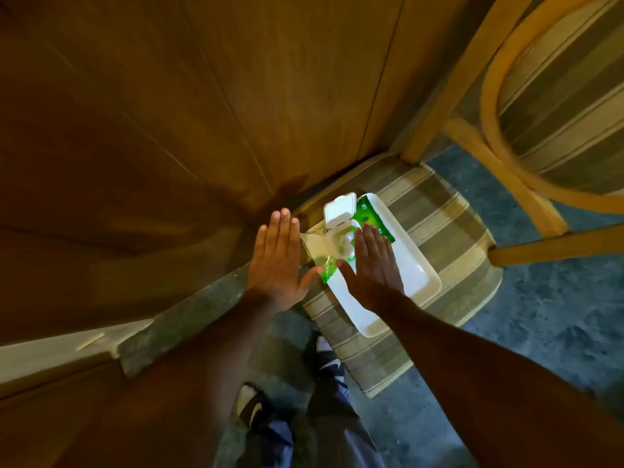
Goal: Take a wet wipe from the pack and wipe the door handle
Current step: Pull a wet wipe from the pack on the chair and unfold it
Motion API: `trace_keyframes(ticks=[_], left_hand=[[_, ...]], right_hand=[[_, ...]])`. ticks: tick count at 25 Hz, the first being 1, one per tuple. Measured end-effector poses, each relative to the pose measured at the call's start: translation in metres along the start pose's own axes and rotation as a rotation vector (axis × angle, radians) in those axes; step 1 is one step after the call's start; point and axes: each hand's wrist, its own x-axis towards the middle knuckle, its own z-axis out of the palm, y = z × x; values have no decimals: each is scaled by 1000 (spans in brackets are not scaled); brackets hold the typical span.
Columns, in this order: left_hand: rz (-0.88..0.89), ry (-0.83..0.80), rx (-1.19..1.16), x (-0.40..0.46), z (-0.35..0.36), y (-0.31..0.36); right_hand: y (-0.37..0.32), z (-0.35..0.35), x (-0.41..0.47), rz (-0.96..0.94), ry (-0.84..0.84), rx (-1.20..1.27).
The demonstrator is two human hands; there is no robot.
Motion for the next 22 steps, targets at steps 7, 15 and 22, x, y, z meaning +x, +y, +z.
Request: trace_keyframes(ticks=[7,15,22], left_hand=[[-68,9,-30,-5,-4,-23],[-196,60,-151,-44,-118,-70],[-312,681,-330,-107,-345,-132]], right_hand=[[-17,16,47,211,-33,111],[-103,-111,45,347,117,916],[-307,-323,26,-241,0,1187]])
